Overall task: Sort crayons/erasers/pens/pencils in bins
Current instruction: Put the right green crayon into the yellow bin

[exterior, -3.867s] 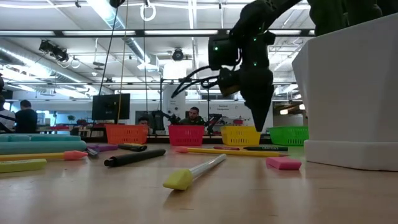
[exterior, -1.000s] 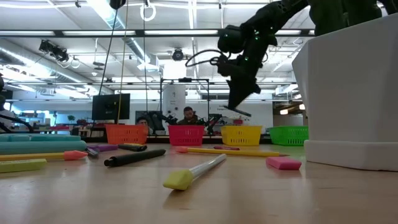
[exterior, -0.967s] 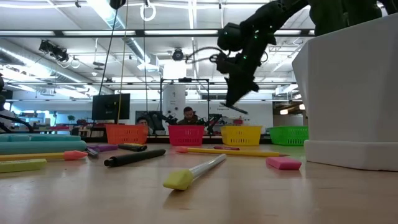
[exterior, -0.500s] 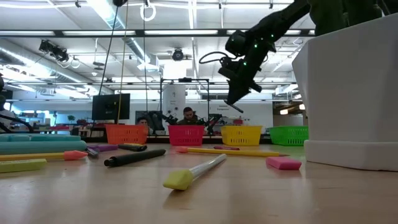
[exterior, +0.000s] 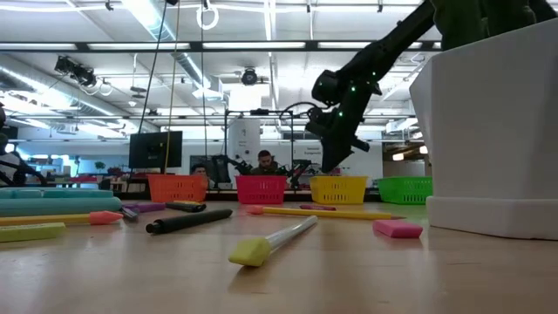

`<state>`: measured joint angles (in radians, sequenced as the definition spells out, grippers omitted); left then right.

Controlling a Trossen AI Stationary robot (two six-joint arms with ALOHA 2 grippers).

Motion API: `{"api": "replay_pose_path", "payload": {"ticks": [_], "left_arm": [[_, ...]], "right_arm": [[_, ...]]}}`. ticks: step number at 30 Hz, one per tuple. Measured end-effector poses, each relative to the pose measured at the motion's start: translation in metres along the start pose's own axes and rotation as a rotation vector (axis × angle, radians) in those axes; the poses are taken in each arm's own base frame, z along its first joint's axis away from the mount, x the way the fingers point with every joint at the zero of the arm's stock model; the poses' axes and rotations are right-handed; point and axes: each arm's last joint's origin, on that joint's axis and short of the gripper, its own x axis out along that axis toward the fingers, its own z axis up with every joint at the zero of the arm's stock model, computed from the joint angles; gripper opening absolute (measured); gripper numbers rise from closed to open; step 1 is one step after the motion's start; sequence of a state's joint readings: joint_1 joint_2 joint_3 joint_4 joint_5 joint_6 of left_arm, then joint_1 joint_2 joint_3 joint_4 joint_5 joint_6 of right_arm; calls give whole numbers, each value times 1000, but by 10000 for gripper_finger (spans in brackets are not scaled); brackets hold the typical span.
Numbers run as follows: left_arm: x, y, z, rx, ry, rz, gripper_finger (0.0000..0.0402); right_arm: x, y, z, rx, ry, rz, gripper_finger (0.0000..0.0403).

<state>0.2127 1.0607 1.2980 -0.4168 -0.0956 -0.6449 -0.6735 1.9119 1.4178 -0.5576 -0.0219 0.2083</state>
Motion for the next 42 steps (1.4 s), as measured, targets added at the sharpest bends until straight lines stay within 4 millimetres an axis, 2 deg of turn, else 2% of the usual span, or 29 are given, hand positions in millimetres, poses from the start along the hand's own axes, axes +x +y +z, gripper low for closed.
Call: {"api": "replay_pose_path", "payload": {"ticks": [16, 31, 42], "left_arm": [[0, 0, 0, -7, 0, 1, 80], [0, 2, -2, -17, 26, 17, 80], [0, 2, -3, -18, 28, 18, 80]], "right_arm": [[28, -4, -10, 57, 85, -54, 41], [29, -10, -6, 80, 39, -90, 41], [40, -7, -23, 95, 67, -87, 41]]}}
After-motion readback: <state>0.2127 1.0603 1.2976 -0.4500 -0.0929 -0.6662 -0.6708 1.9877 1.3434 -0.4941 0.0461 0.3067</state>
